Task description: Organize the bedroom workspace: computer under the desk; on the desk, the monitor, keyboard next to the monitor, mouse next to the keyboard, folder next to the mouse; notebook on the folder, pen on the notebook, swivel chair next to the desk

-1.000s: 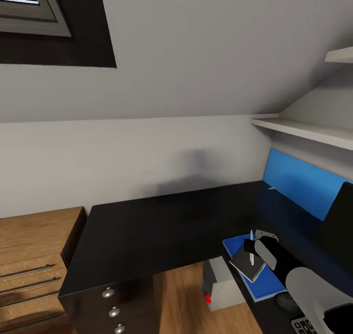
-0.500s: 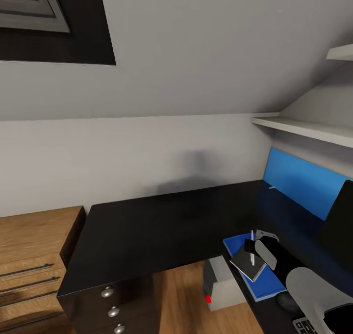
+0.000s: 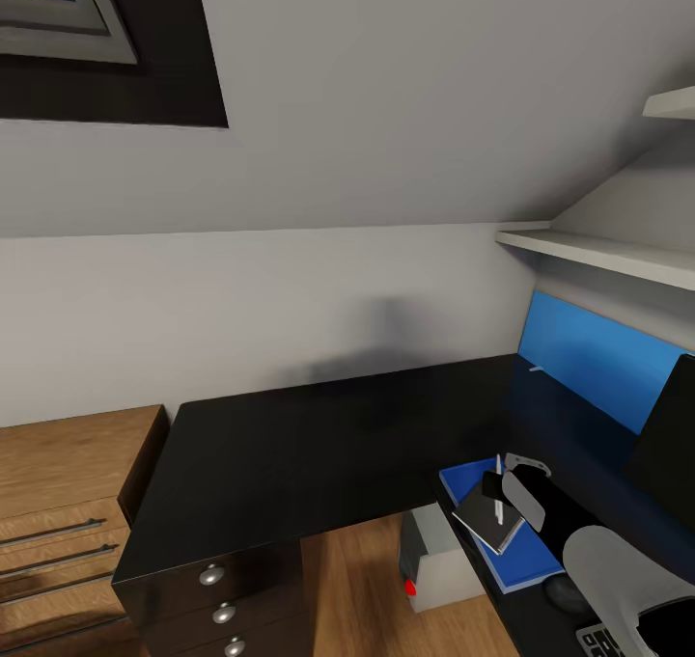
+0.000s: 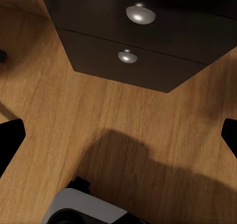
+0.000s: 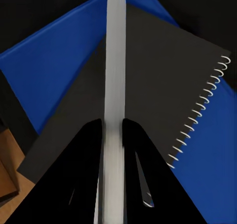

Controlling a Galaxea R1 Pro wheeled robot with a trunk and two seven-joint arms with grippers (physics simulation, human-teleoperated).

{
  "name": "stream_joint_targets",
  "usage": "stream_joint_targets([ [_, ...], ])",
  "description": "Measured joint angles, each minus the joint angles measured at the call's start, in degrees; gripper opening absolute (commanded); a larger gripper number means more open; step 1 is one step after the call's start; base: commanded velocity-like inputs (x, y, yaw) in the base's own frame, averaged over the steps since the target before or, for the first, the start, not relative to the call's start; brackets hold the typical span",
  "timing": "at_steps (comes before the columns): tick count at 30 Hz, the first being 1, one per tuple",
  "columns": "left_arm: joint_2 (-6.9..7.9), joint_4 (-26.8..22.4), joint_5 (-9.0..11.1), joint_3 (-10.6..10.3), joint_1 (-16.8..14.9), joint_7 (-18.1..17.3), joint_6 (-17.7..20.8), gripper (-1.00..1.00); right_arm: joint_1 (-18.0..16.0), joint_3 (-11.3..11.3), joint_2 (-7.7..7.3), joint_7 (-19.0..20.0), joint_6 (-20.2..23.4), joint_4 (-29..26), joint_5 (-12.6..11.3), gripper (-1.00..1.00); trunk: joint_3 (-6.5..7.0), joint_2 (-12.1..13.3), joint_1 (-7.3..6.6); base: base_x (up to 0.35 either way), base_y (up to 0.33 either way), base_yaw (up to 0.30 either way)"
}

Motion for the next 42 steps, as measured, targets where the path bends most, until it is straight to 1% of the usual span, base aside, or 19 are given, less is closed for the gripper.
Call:
stream_joint_targets([
  [5, 0.0, 0.0, 0.01, 0.0, 0.0, 0.0, 0.02, 1.0, -0.01, 0.02, 0.0, -0.45, 0.05, 0.03, 0.0, -1.0, 0.0, 0.0, 0.0, 0.0, 0.0, 0.0],
  [13, 0.0, 0.0, 0.01, 0.02, 0.0, 0.0, 0.0, 1.0, -0.04, 0.05, 0.08, -2.78, 0.06, 0.1, -0.04, -1.0, 0.0, 0.0, 0.0, 0.0, 0.0, 0.0],
  [20, 0.0, 0.0, 0.01, 0.09, 0.0, 0.0, -0.01, 1.0, -0.07, 0.13, 0.09, -3.02, 0.06, 0.13, -0.04, -1.0, 0.0, 0.0, 0.0, 0.0, 0.0, 0.0],
  [31, 0.0, 0.0, 0.01, 0.09, 0.0, 0.0, -0.04, 1.0, -0.02, 0.21, 0.1, -3.04, 0.06, 0.05, -0.05, -1.0, -1.97, -4.4, 2.41, 0.0, 0.0, 0.0],
  [37, 0.0, 0.0, 0.01, 0.09, 0.0, 0.0, 0.01, 1.0, -0.06, 0.23, 0.09, -3.04, 0.06, 0.04, -0.04, -1.0, -1.98, -4.42, 2.42, 0.0, 0.0, 0.0],
  [42, 0.0, 0.0, 0.01, 0.03, 0.0, 0.0, 0.0, 1.0, -0.06, 0.23, 0.09, -3.06, 0.06, 0.04, -0.05, -1.0, -2.87, -6.41, 3.51, 0.0, 0.0, 0.0],
])
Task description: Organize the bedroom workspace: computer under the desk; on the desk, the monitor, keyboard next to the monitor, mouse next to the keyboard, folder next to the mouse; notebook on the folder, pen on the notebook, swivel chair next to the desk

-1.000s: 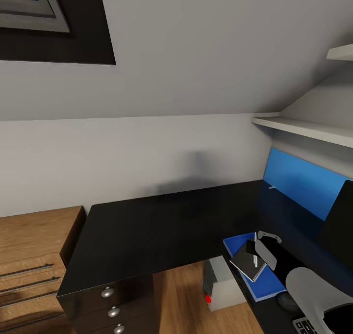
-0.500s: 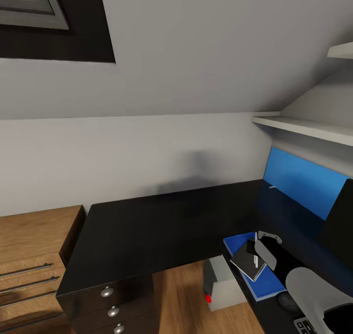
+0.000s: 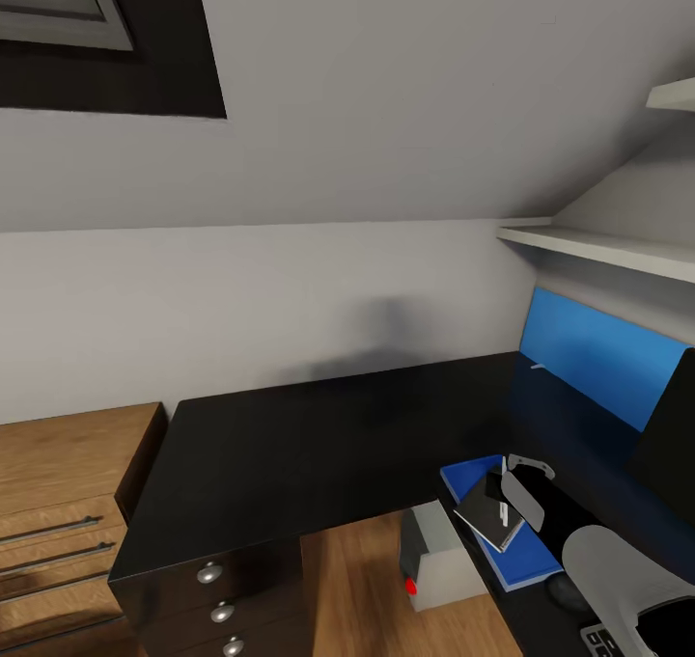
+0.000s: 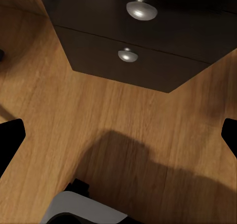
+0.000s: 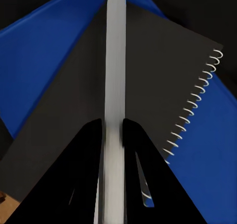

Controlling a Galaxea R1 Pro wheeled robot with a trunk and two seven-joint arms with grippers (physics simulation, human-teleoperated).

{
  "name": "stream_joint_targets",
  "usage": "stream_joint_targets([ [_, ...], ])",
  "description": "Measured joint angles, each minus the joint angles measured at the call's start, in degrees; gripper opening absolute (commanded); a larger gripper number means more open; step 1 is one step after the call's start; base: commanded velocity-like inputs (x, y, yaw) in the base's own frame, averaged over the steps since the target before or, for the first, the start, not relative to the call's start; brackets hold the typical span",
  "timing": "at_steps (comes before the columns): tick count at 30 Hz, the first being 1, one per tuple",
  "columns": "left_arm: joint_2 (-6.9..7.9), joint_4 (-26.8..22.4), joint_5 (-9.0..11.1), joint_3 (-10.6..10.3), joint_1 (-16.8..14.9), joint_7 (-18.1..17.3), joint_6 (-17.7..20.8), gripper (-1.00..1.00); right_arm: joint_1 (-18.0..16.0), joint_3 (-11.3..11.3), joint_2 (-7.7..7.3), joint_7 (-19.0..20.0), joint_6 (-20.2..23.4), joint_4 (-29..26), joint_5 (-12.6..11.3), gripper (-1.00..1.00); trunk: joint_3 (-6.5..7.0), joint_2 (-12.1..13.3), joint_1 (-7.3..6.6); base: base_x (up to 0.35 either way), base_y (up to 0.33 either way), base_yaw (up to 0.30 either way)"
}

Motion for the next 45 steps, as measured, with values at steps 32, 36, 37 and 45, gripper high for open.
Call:
stream_joint_targets([
  [32, 0.0, 0.0, 0.09, 0.06, 0.0, 0.0, 0.03, 1.0, 0.06, -0.02, 0.0, 0.19, -0.04, -0.08, 0.01, 1.0, -0.01, -0.02, 0.01, 0.0, 0.0, 0.0],
  [36, 0.0, 0.0, 0.09, 0.06, 0.0, 0.0, 0.03, 1.0, 0.03, -0.02, 0.0, 0.18, -0.04, -0.08, 0.02, 1.0, -0.01, -0.02, 0.01, 0.0, 0.0, 0.0],
  [37, 0.0, 0.0, 0.09, 0.06, 0.0, 0.0, 0.03, 1.0, 0.03, -0.02, 0.0, 0.19, -0.04, -0.08, 0.01, 1.0, -0.01, -0.02, 0.01, 0.0, 0.0, 0.0],
  [45, 0.0, 0.0, 0.09, 0.06, 0.0, 0.0, 0.03, 1.0, 0.04, -0.02, 0.0, 0.19, -0.04, -0.1, 0.01, 1.0, -0.01, -0.02, 0.01, 0.0, 0.0, 0.0],
])
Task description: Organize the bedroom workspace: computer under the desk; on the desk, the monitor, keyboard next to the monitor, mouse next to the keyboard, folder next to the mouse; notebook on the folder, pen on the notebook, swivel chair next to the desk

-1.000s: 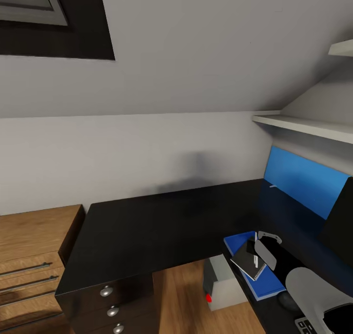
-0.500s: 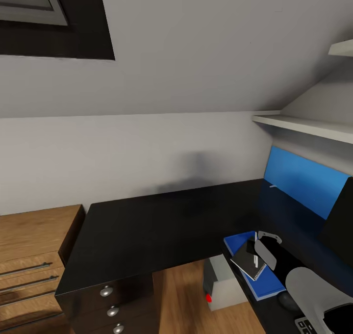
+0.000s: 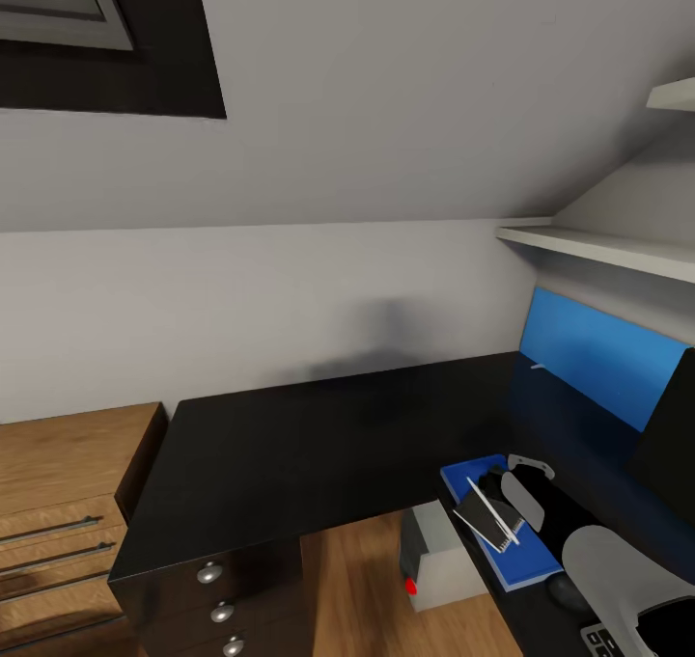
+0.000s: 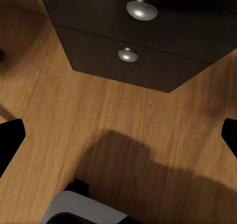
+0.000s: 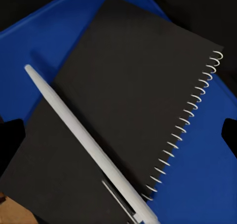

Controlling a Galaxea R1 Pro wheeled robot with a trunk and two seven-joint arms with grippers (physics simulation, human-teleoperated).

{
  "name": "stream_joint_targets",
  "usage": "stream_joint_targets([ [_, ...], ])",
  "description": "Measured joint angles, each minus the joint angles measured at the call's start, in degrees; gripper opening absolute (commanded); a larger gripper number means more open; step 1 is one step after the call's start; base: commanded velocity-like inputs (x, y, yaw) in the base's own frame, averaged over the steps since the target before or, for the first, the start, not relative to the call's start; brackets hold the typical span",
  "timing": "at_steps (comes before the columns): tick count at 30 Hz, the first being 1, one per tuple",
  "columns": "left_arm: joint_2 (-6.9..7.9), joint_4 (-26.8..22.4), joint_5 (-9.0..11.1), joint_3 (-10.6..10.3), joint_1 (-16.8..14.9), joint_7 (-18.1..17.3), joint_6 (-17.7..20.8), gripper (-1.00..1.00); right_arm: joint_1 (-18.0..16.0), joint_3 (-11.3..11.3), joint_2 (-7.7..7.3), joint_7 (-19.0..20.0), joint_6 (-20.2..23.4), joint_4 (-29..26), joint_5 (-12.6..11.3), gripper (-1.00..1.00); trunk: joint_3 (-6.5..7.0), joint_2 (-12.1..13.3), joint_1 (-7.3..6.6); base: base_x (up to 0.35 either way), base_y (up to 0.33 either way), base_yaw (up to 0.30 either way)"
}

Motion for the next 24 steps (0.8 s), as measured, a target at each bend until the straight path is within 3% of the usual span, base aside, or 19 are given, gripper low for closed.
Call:
stream_joint_targets([
  [7, 0.0, 0.02, 0.0, 0.0, 0.0, 0.0, 0.0, 1.0, 0.01, 0.02, 0.0, 0.12, -0.05, -0.97, -0.05, 1.0, 0.0, 0.0, 0.0, 0.0, 0.0, 0.0],
  [10, 0.0, 0.08, 0.0, 0.0, 0.0, -0.02, 0.0, 1.0, 0.03, -0.02, -0.04, 0.15, 0.01, -4.05, -0.12, 1.0, 0.0, 0.0, 0.0, 0.0, 0.0, 0.0],
  [12, 0.0, 0.17, -0.09, -0.07, 0.0, -0.04, 0.0, 1.0, 0.55, 0.08, -0.05, 0.05, 0.54, -12.65, -0.14, 1.0, 0.01, -0.01, 0.0, 0.0, 0.0, 0.0],
  [15, 0.0, 0.21, -0.13, -0.08, 0.0, -0.02, 0.0, 1.0, 1.84, 0.26, 0.01, -0.15, 1.66, -17.49, -0.18, 1.0, 0.0, 0.0, 0.0, 0.0, 0.0, 0.0],
  [18, 0.0, 0.25, -0.16, -0.08, 0.0, -0.01, 0.0, 1.0, 5.77, 0.69, 0.72, -1.15, 3.6, -25.09, -0.22, 1.0, 0.0, 0.0, 0.0, 0.0, 0.0, 0.0],
  [24, 0.0, 0.42, -0.1, -0.09, 0.0, -0.01, 0.0, 1.0, 9.05, 1.7, 2.83, -4.66, 4.67, -32.16, -0.26, 1.0, 0.0, 0.0, 0.0, 0.0, 0.0, 0.0],
])
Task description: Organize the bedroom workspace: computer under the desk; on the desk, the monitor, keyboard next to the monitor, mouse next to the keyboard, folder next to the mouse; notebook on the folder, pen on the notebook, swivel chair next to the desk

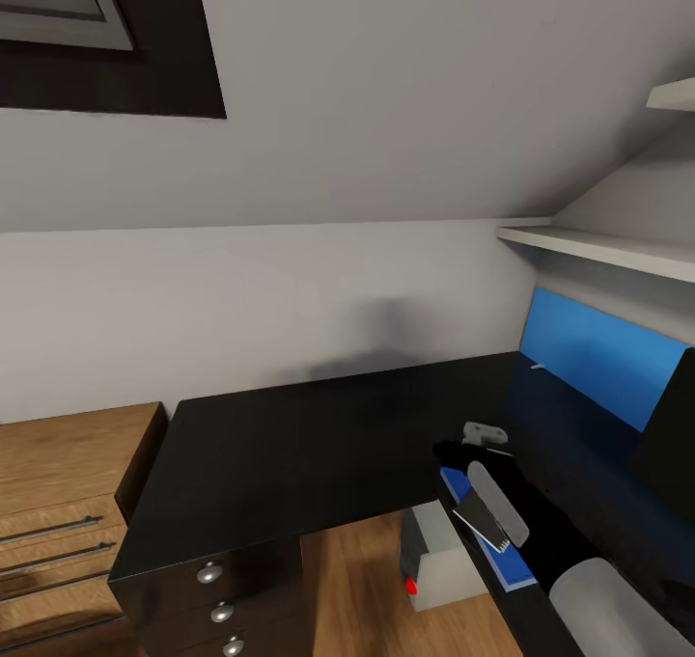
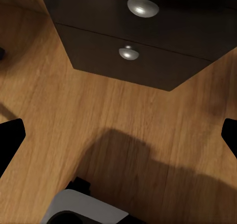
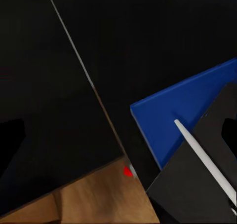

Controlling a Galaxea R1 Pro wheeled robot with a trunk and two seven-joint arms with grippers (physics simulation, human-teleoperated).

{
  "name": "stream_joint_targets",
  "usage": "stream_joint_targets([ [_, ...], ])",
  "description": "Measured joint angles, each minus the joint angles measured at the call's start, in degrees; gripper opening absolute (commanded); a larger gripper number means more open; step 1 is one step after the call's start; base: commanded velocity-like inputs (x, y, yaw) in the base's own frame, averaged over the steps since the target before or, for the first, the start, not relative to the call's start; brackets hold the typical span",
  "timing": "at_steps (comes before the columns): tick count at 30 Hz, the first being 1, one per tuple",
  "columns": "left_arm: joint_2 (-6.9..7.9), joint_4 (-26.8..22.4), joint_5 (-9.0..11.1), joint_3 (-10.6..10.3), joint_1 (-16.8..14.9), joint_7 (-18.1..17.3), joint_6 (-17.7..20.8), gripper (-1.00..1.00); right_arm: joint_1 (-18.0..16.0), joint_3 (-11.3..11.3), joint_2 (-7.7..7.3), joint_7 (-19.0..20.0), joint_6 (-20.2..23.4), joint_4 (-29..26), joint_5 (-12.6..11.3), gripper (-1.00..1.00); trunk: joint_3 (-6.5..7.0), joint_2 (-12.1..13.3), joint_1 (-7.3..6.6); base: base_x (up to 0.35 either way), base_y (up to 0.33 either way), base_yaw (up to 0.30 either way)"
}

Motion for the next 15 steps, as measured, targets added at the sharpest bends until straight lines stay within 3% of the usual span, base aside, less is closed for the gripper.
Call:
stream_joint_targets([
  [3, 0.0, 0.07, 0.01, 0.0, 0.0, -0.04, 0.0, 1.0, 0.85, 2.28, 2.17, -3.17, 0.31, -1.91, -0.07, 1.0, 0.0, 0.0, 0.0, 0.0, 0.0, 0.0],
  [4, 0.0, 0.09, -0.02, -0.01, -0.01, -0.06, 0.0, 1.0, 1.16, 4.76, 3.79, -4.94, 0.25, -2.49, -0.25, 1.0, 0.0, 0.0, 0.0, 0.0, 0.0, 0.0],
  [5, 0.0, 0.09, -0.03, 0.0, 0.0, -0.06, 0.0, 1.0, 1.22, 5.62, 4.48, -5.45, 0.28, -2.61, -0.1, 1.0, 0.0, 0.0, 0.0, 0.0, 0.0, 0.0],
  [6, 0.05, 0.11, -0.02, 0.04, -0.01, -0.07, 0.0, 1.0, 1.37, 7.6, 6.33, -6.6, 0.14, -2.8, -0.32, 1.0, 0.0, 0.0, 0.0, 0.0, 0.0, 0.0],
  [13, 0.06, 0.11, -0.07, 0.09, 0.0, -0.07, 0.07, 1.0, 1.93, 9.72, 9.1, -7.36, 0.09, -2.87, -0.19, 1.0, 0.0, 0.0, 0.0, 0.0, 0.0, 0.001],
  [14, 0.17, 0.22, 0.05, 0.15, -0.01, -0.1, 0.15, 1.0, 5.06, 11.65, 10.39, -7.4, -0.51, -2.84, -0.32, 1.0, 0.06, 0.0, 0.0, 0.0, 0.0, 0.014],
  [15, 0.17, 0.23, 0.04, 0.15, 0.0, -0.12, 0.14, 1.0, 5.8, 12.14, 10.5, -7.4, -0.8, -2.81, -0.16, 1.0, 0.13, 0.0, 0.0, 0.0, 0.0, 0.026],
])
